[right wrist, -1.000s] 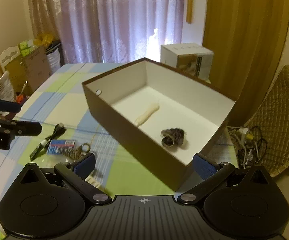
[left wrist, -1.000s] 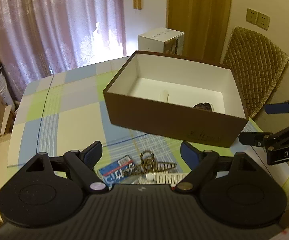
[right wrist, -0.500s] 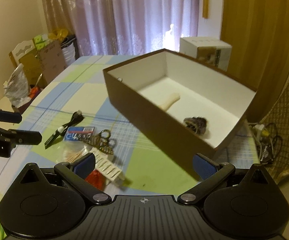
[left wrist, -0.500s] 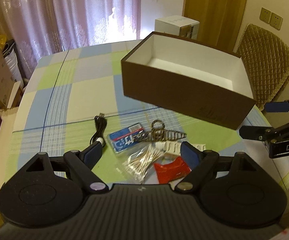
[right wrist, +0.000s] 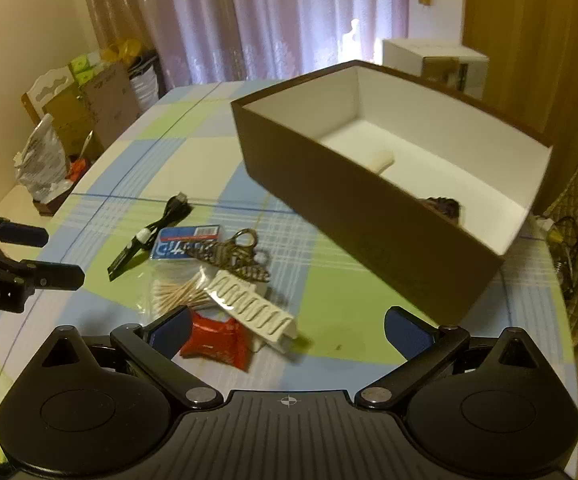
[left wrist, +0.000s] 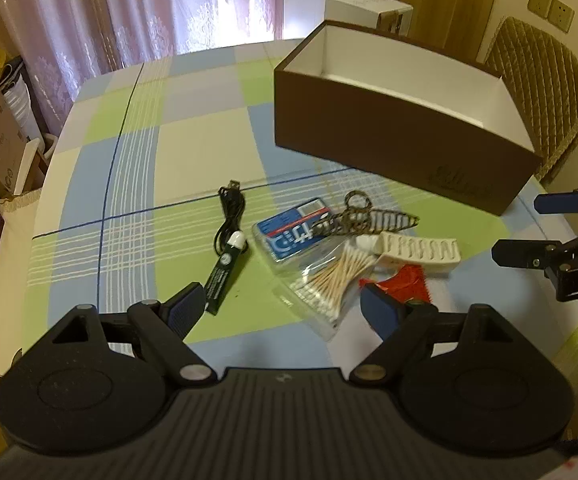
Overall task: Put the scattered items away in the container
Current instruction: 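Move both tools back toward the remaining items on the table, then grasp the green tube with the left gripper while the right gripper grasps the white comb clip, then carry the green tube and white comb clip into the brown box, then open both grippers to drop the tube and comb clip in the box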
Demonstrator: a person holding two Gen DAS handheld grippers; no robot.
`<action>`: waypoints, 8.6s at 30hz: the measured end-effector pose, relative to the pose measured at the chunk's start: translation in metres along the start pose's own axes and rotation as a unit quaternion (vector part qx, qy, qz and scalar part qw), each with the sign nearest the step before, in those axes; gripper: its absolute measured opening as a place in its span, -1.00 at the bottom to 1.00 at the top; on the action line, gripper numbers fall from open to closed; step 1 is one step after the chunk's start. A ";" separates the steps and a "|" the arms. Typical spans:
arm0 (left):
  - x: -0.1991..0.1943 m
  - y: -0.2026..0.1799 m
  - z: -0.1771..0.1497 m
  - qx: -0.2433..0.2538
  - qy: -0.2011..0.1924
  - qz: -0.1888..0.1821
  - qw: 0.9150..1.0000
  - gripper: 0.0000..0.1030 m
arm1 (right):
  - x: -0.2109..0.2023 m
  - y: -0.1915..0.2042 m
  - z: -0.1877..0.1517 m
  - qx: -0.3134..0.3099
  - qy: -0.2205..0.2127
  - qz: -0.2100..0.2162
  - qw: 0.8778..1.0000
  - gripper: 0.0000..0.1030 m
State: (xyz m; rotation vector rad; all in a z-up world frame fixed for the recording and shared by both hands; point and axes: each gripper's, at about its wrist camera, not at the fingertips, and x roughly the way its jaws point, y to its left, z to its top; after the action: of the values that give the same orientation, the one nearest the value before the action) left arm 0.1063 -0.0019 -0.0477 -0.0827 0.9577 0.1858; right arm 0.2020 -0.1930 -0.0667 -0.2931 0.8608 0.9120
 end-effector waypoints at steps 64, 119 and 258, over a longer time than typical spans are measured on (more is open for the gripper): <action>0.129 0.044 0.008 0.091 0.071 -0.017 0.993 -0.70 | 0.039 -0.008 -0.025 -0.085 0.081 -0.040 0.992 -0.35; 0.020 0.003 0.053 0.064 -0.056 -0.061 0.994 -0.76 | 0.013 -0.002 0.024 -0.084 0.036 -0.024 0.996 -0.52; 0.091 -0.042 0.193 0.147 -0.024 -0.074 0.986 0.86 | 0.030 -0.062 0.106 0.080 -0.014 -0.122 0.989 0.96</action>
State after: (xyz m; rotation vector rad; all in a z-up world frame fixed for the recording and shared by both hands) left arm 0.3206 -0.0032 -0.0120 0.1215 0.9180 -0.0914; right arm 0.3157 -0.1538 -0.0291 -0.2403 0.8461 0.6140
